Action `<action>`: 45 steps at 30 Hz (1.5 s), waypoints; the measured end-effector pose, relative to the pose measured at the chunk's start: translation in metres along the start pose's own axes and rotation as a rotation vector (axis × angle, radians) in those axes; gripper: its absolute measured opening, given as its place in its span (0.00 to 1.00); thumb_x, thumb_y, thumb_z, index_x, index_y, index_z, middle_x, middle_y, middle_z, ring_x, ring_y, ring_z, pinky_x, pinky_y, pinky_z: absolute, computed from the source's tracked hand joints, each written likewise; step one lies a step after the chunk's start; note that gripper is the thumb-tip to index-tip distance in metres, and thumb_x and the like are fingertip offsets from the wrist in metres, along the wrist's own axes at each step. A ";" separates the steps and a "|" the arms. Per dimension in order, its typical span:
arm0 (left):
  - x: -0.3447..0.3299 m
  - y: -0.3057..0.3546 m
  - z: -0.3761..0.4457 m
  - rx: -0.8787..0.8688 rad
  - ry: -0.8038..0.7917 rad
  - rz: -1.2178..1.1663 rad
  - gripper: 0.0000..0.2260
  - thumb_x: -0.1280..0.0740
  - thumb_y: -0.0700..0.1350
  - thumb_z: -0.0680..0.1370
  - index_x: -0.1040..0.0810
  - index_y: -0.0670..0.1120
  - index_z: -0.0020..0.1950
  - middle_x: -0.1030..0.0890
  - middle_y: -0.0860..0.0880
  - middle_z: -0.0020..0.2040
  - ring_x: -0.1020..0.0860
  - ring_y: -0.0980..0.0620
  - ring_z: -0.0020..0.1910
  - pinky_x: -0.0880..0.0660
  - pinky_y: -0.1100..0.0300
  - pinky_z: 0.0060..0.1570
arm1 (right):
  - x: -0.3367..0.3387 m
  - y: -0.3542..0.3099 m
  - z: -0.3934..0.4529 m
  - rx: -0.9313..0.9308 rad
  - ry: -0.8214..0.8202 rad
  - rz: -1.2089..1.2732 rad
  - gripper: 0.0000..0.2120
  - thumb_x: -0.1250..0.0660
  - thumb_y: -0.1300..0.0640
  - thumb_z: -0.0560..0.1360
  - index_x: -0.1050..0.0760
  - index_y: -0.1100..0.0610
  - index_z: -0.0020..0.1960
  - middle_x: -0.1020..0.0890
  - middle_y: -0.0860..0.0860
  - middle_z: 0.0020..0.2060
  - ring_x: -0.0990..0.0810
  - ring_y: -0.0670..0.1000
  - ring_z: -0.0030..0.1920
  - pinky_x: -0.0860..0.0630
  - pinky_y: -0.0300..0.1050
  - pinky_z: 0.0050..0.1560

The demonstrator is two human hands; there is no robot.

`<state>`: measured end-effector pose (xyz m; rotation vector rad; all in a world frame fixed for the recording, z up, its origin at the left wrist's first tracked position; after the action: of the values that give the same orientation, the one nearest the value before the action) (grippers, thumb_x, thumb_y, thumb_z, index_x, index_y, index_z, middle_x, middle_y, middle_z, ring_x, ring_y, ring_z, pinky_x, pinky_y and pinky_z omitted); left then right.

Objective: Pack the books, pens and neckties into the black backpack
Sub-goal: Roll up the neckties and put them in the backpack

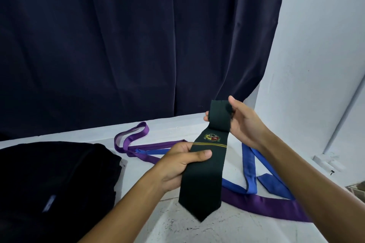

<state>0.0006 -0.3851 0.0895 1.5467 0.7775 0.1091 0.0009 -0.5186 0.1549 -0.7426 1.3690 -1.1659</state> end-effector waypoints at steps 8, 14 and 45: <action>0.002 0.033 -0.012 -0.031 0.029 0.206 0.21 0.28 0.38 0.67 0.21 0.33 0.58 0.16 0.39 0.49 0.16 0.49 0.43 0.20 0.61 0.41 | 0.016 0.047 -0.006 -0.084 -0.066 -0.173 0.35 0.48 0.38 0.79 0.29 0.68 0.67 0.21 0.65 0.61 0.22 0.62 0.62 0.23 0.49 0.62; 0.015 0.062 -0.007 -0.183 0.198 0.173 0.13 0.30 0.35 0.74 0.20 0.41 0.57 0.16 0.42 0.41 0.17 0.52 0.36 0.21 0.63 0.36 | 0.003 0.086 -0.024 -0.159 -0.193 -0.158 0.44 0.38 0.25 0.68 0.23 0.62 0.64 0.22 0.65 0.62 0.23 0.63 0.63 0.26 0.54 0.64; 0.043 -0.096 0.045 0.210 0.069 -0.063 0.25 0.42 0.64 0.76 0.22 0.47 0.60 0.20 0.43 0.44 0.21 0.45 0.42 0.24 0.52 0.46 | 0.018 0.138 -0.051 -0.256 -0.025 0.243 0.33 0.48 0.40 0.77 0.26 0.66 0.66 0.19 0.65 0.58 0.19 0.61 0.57 0.22 0.53 0.57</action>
<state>0.0174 -0.4077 -0.0216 1.7222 0.9147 0.0355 -0.0255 -0.4811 0.0135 -0.7430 1.5579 -0.7979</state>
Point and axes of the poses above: each hand's wrist, its own z-axis towards the middle knuckle, its own x-axis out of the back of the hand, y = z × x, the point moved 10 cm from there along z, towards the middle knuckle
